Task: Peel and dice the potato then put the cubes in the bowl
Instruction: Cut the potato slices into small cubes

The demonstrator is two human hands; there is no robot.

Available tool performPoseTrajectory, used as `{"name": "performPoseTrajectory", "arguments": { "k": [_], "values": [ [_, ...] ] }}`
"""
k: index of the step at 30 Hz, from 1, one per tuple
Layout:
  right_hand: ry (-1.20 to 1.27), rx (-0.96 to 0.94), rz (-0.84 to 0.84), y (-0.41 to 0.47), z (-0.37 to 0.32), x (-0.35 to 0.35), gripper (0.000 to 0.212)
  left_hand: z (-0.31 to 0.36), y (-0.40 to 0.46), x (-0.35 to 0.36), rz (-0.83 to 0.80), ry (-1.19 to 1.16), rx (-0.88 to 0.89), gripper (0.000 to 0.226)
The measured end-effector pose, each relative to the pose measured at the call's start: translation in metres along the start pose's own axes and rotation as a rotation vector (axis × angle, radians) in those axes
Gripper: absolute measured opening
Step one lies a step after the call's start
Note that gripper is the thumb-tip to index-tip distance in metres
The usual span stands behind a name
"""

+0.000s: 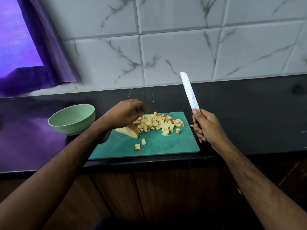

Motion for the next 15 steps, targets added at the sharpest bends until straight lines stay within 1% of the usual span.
{"name": "performPoseTrajectory", "arguments": {
  "k": [1, 4, 6, 7, 8, 9, 11, 12, 15],
  "values": [
    [-0.001, -0.001, 0.0, 0.0, 0.0, 0.0, 0.037, 0.006, -0.005, -0.004, -0.034, -0.04, 0.019, 0.017],
    [-0.011, -0.001, -0.001, 0.001, 0.0, 0.0, 0.037, 0.025, -0.026, -0.01, -0.163, -0.097, 0.068, 0.046],
    [-0.015, 0.002, 0.004, 0.002, 0.001, 0.0, 0.037, 0.032, -0.041, -0.008, -0.296, -0.09, 0.007, 0.066],
    [-0.016, 0.002, 0.003, 0.002, 0.001, 0.001, 0.037, 0.034, -0.046, -0.004, -0.358, -0.092, -0.023, 0.071],
    [-0.019, 0.004, 0.002, 0.002, 0.001, 0.001, 0.038, 0.036, -0.051, 0.001, -0.385, -0.104, -0.035, 0.069],
    [-0.021, 0.003, 0.002, 0.002, 0.001, 0.001, 0.038, 0.037, -0.054, 0.005, -0.377, -0.121, -0.032, 0.06],
    [-0.022, 0.001, 0.005, 0.001, 0.001, 0.001, 0.038, 0.042, -0.054, 0.011, -0.308, -0.149, -0.016, 0.039],
    [-0.024, 0.001, 0.006, 0.0, 0.002, 0.001, 0.038, 0.046, -0.052, 0.013, -0.275, -0.144, -0.015, 0.032],
    [-0.045, -0.001, 0.002, 0.0, 0.002, 0.002, 0.037, 0.059, -0.041, 0.022, -0.191, -0.117, -0.043, 0.022]
  ]
}}
Point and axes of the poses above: each hand's wrist, its own y-axis towards the middle knuckle, its own x-axis out of the palm, z = x × y, the point moved 3 cm from there along y, towards the middle knuckle, and after that the axes turned 9 degrees about x, right-handed, at the moved point
